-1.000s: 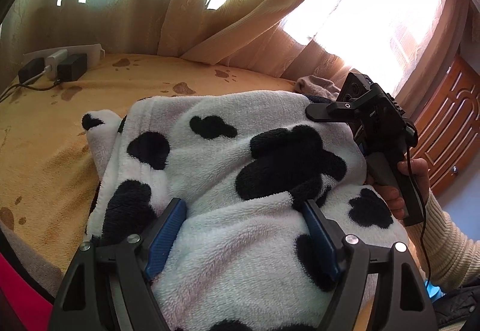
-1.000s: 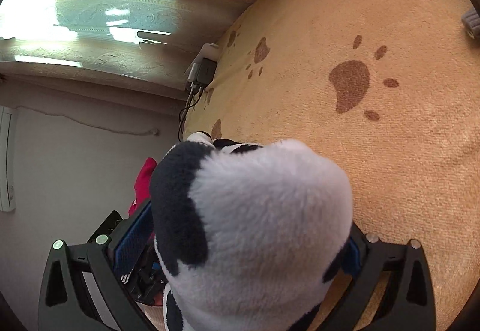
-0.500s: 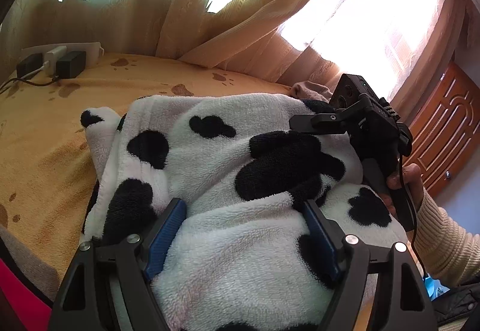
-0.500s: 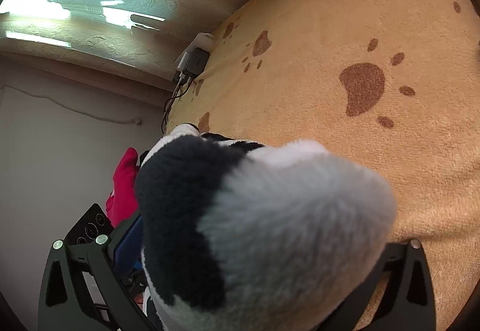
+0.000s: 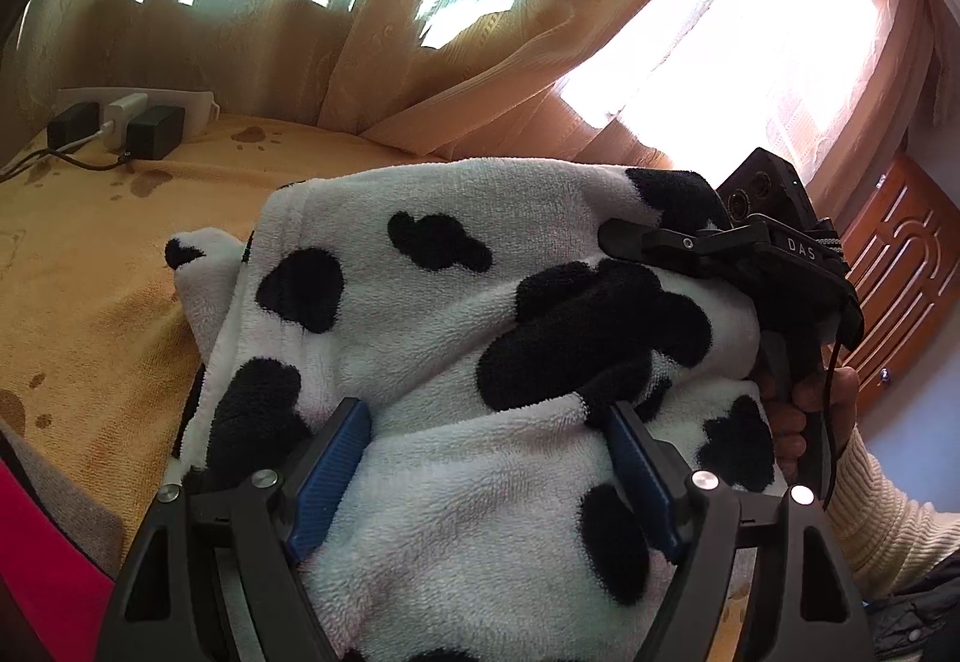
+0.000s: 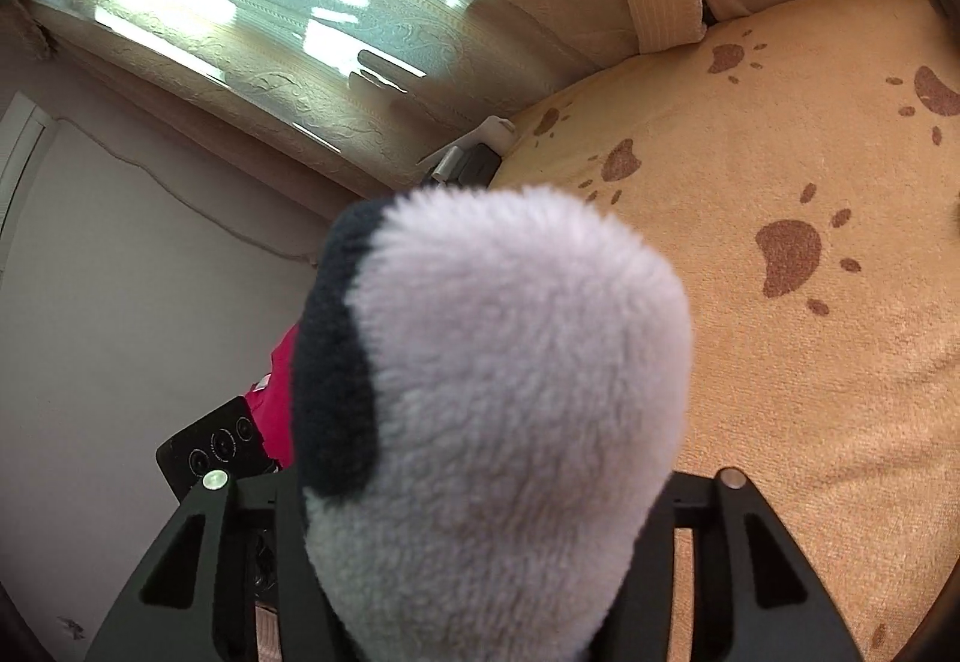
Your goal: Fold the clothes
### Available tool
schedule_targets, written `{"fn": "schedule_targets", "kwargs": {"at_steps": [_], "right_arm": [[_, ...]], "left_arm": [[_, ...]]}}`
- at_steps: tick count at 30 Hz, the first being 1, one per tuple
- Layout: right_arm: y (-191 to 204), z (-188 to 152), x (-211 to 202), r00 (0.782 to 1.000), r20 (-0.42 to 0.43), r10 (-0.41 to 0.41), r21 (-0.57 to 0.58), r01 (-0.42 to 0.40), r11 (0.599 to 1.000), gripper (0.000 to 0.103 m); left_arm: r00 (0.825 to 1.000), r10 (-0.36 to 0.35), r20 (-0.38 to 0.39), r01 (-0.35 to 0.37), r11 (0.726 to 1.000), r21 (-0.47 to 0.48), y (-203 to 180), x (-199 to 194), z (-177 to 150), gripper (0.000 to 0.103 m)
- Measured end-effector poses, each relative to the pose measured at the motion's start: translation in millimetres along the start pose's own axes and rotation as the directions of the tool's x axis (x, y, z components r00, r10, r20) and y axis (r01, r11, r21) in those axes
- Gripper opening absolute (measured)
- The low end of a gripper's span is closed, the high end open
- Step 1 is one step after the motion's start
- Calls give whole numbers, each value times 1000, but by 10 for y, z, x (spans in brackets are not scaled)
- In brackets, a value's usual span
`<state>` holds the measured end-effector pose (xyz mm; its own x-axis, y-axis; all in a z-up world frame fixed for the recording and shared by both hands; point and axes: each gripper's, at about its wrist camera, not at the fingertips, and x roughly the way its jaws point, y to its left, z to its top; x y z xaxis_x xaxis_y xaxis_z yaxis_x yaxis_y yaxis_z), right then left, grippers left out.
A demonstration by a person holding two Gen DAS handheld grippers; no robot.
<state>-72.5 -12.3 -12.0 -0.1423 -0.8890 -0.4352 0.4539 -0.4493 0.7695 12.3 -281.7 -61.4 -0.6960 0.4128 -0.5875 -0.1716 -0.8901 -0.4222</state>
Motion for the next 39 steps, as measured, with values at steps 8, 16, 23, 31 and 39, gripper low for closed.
{"fn": "schedule_targets", "kwargs": {"at_steps": [8, 16, 23, 31, 39], "right_arm": [[367, 154, -675, 991, 134, 2, -83, 9, 997, 52], [723, 438, -1752, 888, 360, -286, -210, 376, 903, 52], [1220, 91, -1492, 642, 546, -539, -423, 766, 484, 52], [1309, -1223, -233, 650, 545, -529, -700, 700, 139, 52], [1333, -2566, 582, 642, 625, -444, -779, 556, -290, 52]], "left_arm": [[999, 29, 22, -30, 998, 53, -379, -181, 165, 82], [1000, 28, 2, -28, 999, 33, -478, -96, 166, 82], [998, 60, 26, -59, 998, -35, -378, -181, 97, 82], [981, 151, 119, -133, 980, -145, -89, -671, -45, 82], [968, 182, 172, -151, 972, -181, 80, -995, -121, 82]]}}
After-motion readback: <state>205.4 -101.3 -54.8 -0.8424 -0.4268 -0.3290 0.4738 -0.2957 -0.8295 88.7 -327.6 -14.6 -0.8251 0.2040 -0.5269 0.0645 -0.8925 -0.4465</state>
